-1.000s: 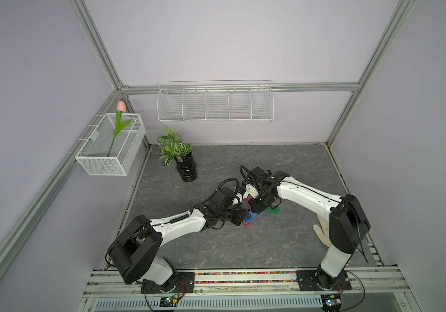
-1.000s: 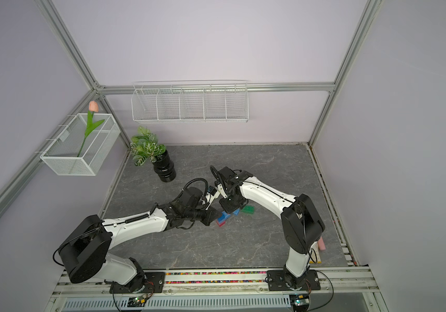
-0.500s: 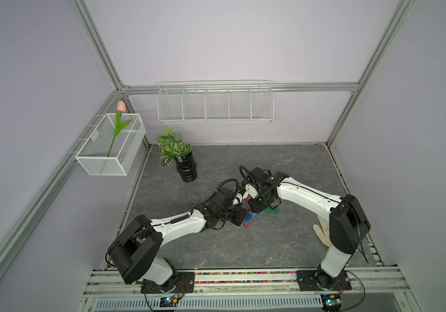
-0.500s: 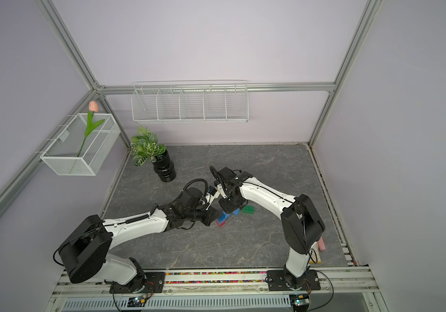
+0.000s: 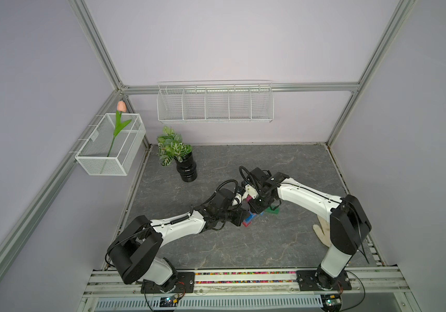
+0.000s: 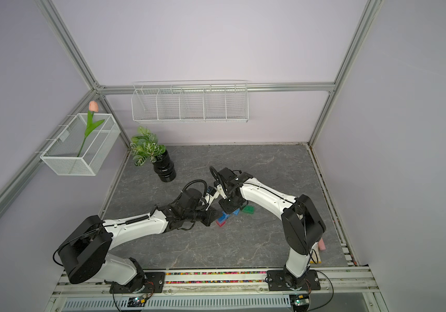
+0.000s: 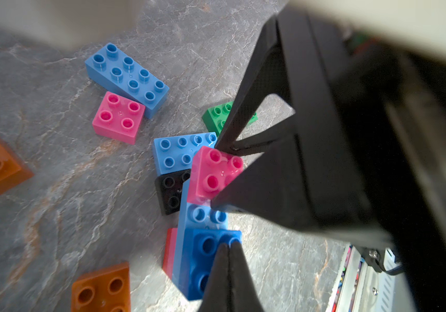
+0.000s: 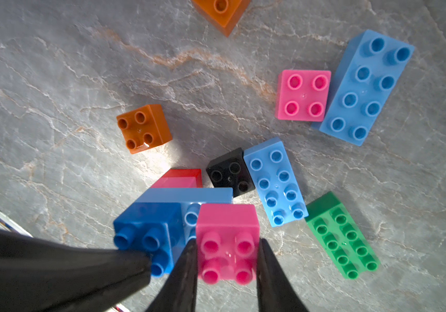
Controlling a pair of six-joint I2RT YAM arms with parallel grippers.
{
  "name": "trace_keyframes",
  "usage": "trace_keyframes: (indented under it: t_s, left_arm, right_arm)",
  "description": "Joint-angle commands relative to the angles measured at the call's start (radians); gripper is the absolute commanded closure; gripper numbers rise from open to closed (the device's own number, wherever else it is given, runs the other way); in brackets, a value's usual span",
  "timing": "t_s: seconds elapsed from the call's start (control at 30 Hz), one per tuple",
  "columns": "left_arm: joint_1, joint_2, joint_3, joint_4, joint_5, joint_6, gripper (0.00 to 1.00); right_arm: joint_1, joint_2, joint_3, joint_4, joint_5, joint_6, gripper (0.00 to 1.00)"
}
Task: Assemble the letter p with lego
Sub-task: Assemble the lego brick with the lego brick.
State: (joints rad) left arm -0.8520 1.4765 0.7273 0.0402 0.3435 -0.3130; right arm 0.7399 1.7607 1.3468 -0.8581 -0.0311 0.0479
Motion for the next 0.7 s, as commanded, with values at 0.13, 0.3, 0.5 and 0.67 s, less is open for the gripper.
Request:
trace_keyframes:
  t_s: [0.13, 0.3, 0.5, 0.67]
  left_arm:
    - [-0.004, 0.014, -0.053, -0.231, -0.075, 0.015, 1.00]
    - [-0.005, 0.013, -0.054, -0.242, -0.087, 0.022, 1.00]
    - [-0.004, 0.024, -0.052, -0.248, -0.087, 0.028, 1.00]
    - [-0.005, 0.029, -0.054, -0.246, -0.090, 0.028, 1.00]
  right_arm:
    - [0.006, 0.016, 0.003, -0.034, 0.015, -0.053, 0.75]
    - [0.007, 0.019, 0.002, -0.024, 0.019, -0.063, 0.75]
    - [0.007, 0.014, -0.005, -0.003, 0.022, -0.070, 0.75]
    - [0.014, 0.012, -0.024, 0.018, 0.021, -0.071, 0.76]
